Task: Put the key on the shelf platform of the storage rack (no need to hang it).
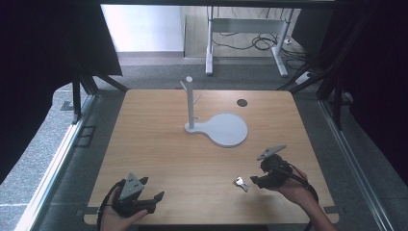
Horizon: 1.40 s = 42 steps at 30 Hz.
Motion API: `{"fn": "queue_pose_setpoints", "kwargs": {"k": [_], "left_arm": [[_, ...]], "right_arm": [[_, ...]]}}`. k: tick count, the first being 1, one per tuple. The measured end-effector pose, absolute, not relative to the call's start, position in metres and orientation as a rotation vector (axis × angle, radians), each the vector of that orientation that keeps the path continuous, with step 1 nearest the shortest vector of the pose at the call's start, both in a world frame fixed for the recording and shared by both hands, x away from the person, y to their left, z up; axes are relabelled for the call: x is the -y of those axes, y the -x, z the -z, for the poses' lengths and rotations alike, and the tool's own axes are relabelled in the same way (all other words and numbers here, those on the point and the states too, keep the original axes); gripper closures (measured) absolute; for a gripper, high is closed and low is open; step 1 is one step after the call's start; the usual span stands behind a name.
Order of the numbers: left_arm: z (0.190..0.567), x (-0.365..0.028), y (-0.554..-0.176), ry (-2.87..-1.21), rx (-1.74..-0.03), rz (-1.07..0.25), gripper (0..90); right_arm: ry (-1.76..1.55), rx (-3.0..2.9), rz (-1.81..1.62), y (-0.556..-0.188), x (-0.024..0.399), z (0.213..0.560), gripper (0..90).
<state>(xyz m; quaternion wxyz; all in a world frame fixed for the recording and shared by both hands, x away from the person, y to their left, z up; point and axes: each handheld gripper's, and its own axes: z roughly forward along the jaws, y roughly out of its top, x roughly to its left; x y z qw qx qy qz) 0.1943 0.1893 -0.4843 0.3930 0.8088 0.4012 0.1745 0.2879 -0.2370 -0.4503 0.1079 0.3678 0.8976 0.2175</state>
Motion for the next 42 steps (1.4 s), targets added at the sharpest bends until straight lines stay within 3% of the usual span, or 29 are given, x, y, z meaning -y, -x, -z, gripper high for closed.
{"fn": "queue_pose_setpoints", "kwargs": {"k": [42], "left_arm": [[0.484, -0.192, -0.194, -2.043, -1.02, -0.445, 25.2]], "right_arm": [[-0.982, -2.782, -0.478, -0.299, 0.184, 0.502, 42.3]]}}
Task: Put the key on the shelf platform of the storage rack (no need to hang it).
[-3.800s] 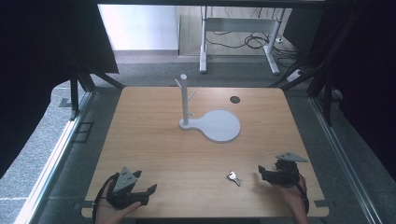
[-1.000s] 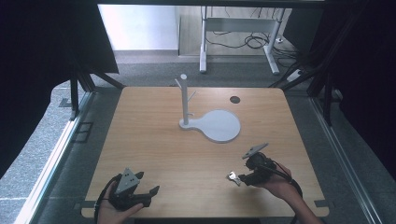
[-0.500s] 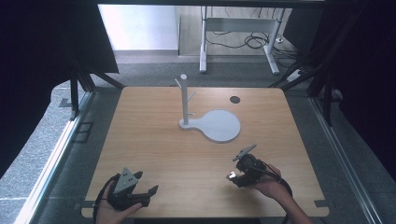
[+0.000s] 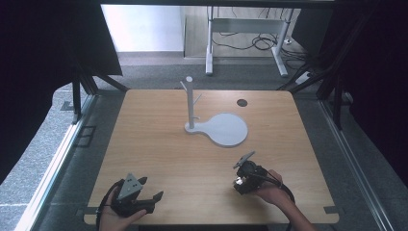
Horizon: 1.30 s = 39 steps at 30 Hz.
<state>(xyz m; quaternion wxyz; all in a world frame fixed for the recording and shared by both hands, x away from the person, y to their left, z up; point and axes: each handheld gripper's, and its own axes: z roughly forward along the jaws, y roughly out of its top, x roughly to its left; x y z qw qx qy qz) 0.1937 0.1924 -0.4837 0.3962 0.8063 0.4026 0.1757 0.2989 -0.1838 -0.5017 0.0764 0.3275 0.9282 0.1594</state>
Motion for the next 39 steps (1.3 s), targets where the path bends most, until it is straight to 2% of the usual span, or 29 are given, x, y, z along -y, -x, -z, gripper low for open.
{"fn": "queue_pose_setpoints", "kwargs": {"k": [6, 11, 17, 18, 30, 39], "left_arm": [[0.483, -0.194, -0.194, -2.038, -1.024, -0.449, 25.2], [0.484, -0.194, -0.194, -2.043, -1.026, -0.447, 25.1], [0.484, -0.193, -0.194, -2.045, -1.023, -0.446, 25.1], [0.484, -0.193, -0.194, -2.046, -1.023, -0.444, 25.1], [0.484, -0.194, -0.194, -2.041, -1.024, -0.446, 25.1], [0.484, -0.195, -0.194, -2.036, -1.03, -0.448, 25.1]], "right_arm": [[-0.98, -2.792, -0.465, -0.302, 0.182, 0.505, 46.5], [-1.001, -2.816, -0.461, -0.305, 0.181, 0.504, 56.7], [-1.012, -2.823, -0.461, -0.307, 0.181, 0.503, 62.6], [-1.017, -2.822, -0.46, -0.308, 0.181, 0.503, 65.7], [-1.021, -2.824, -0.446, -0.311, 0.182, 0.502, 67.8], [-0.994, -2.813, -0.464, -0.305, 0.188, 0.485, 68.0]]}}
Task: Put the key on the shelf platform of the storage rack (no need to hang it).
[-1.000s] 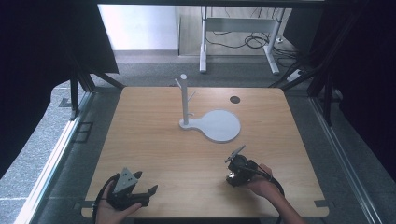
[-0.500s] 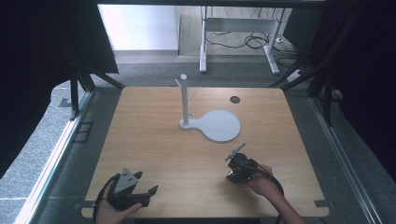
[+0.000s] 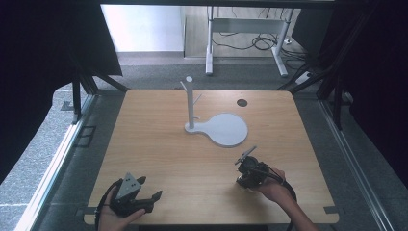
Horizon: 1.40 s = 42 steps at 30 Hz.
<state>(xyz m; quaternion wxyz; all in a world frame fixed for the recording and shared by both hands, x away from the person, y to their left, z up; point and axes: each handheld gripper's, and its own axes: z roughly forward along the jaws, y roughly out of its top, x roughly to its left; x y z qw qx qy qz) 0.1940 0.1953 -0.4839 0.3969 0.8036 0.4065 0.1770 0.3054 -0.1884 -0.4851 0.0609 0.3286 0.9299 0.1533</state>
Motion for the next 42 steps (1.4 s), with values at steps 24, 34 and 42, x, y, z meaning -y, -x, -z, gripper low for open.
{"fn": "queue_pose_setpoints", "kwargs": {"k": [24, 34, 42], "left_arm": [[0.482, -0.197, -0.193, -2.034, -1.031, -0.453, 25.1], [0.482, -0.196, -0.193, -2.037, -1.028, -0.453, 25.1], [0.483, -0.197, -0.194, -2.037, -1.032, -0.451, 25.1]], "right_arm": [[-0.966, -2.752, -0.539, -0.305, 0.196, 0.439, 68.1], [-0.964, -2.729, -0.564, -0.309, 0.198, 0.425, 68.1], [-0.968, -2.722, -0.578, -0.319, 0.194, 0.419, 68.1]]}}
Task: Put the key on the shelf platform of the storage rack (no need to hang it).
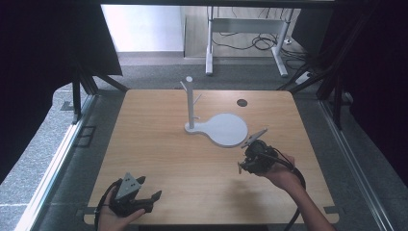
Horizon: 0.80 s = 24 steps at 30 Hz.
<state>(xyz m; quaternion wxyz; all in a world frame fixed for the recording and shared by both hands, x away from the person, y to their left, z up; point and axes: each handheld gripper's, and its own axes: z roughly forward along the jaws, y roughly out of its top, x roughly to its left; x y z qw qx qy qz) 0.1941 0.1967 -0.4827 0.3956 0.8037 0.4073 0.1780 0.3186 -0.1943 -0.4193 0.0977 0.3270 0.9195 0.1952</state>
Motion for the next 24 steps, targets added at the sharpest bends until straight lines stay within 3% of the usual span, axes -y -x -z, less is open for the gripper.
{"fn": "queue_pose_setpoints", "kwargs": {"k": [24], "left_arm": [[0.482, -0.197, -0.194, -2.034, -1.028, -0.454, 25.1]], "right_arm": [[-0.995, -2.723, -0.547, -0.348, 0.187, 0.408, 68.1]]}}
